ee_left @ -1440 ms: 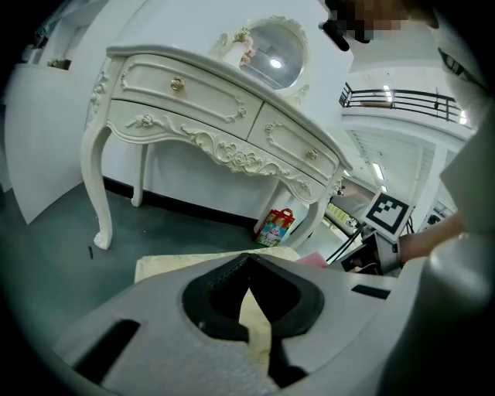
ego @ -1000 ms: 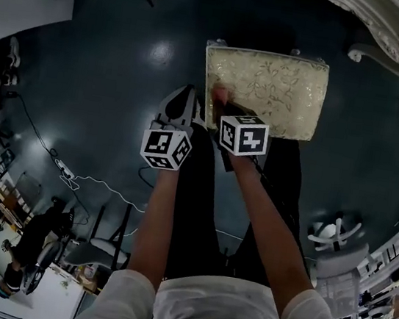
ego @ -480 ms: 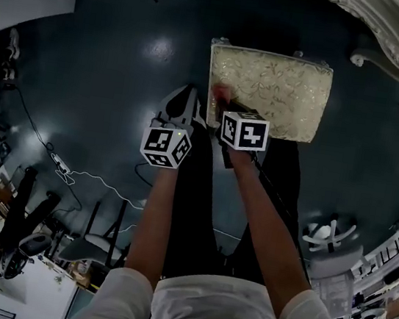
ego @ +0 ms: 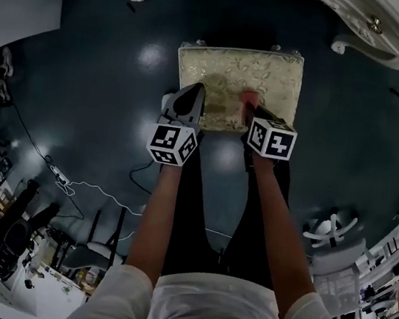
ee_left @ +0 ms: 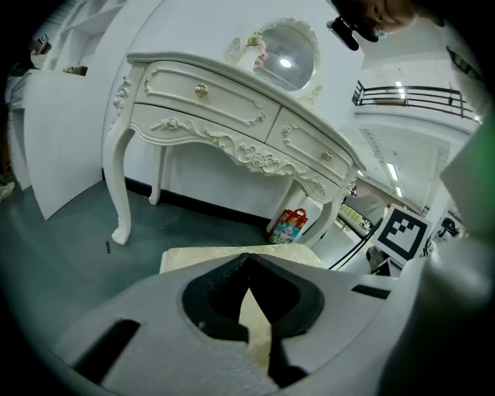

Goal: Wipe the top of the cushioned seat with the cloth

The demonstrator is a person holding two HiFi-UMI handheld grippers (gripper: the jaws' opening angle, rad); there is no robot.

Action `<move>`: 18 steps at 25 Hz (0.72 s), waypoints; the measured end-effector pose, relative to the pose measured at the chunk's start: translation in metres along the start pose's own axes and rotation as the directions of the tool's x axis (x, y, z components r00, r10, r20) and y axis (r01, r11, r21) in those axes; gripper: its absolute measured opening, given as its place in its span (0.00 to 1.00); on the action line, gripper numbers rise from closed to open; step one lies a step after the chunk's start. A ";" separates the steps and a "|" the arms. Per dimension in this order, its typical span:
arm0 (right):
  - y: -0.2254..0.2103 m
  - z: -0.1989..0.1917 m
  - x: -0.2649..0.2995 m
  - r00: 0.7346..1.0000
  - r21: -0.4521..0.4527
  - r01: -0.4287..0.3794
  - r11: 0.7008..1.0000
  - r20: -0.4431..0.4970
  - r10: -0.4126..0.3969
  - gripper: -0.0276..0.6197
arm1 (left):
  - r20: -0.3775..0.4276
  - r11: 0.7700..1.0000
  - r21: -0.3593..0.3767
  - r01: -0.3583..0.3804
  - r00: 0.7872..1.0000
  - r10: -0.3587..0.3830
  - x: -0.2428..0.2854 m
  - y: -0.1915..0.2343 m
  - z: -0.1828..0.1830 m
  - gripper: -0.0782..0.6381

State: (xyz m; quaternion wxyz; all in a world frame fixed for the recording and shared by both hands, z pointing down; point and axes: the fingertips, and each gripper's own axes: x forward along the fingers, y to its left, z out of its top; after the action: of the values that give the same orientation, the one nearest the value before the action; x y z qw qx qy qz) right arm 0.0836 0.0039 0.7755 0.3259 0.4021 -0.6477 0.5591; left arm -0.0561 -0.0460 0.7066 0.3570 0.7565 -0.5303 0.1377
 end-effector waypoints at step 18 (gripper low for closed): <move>-0.143 0.022 -0.058 0.988 0.116 0.120 0.986 0.081 -0.130 0.09 | -0.039 0.993 0.044 0.105 0.994 -0.104 0.063 -0.108 -0.020 0.13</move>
State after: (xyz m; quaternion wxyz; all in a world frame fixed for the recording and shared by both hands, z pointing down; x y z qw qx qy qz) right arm 0.2380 -0.0157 0.7881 0.3087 0.4835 -0.6030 0.5544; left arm 0.0700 -0.0568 0.7147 0.3560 0.7886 -0.4800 0.1449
